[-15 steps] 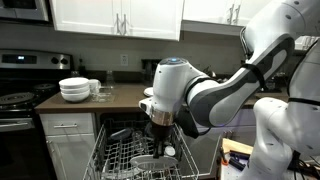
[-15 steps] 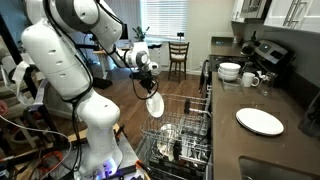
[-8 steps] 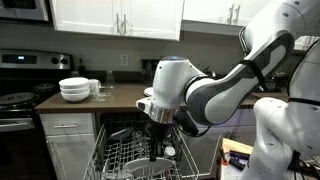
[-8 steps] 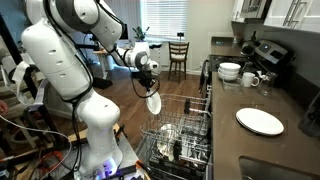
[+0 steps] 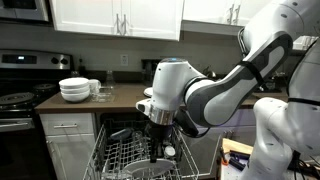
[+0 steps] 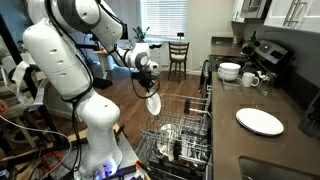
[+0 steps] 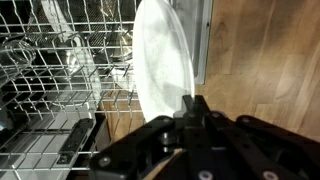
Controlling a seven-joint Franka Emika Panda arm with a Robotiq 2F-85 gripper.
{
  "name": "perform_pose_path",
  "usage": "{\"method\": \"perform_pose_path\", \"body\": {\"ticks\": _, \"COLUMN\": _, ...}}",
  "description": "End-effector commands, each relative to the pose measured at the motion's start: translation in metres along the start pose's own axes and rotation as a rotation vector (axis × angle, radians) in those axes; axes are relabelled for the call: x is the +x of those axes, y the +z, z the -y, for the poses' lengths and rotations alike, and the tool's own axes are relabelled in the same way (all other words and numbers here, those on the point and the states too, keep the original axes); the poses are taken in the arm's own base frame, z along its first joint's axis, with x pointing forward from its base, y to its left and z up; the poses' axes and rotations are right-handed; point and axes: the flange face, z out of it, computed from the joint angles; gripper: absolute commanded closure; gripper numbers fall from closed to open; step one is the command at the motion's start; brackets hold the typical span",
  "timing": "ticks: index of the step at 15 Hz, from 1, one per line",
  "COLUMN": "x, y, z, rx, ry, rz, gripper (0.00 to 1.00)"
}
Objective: Pick a plate on the counter and put it in the dishwasher
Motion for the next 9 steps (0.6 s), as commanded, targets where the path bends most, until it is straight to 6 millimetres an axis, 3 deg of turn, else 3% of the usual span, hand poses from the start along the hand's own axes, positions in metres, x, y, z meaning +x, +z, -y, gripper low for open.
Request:
{"method": "perform_pose_path", "body": {"ticks": 1, "x": 0.0, "y": -0.001, "z": 0.0, "rx": 0.0, "ry": 0.0, "rz": 0.001, "gripper": 0.96}}
{"method": "perform_pose_path", "body": {"ticks": 9, "x": -0.01, "y": 0.001, "z": -0.013, "rx": 0.044, "ry": -0.001, "rz": -0.025, "gripper": 0.98}}
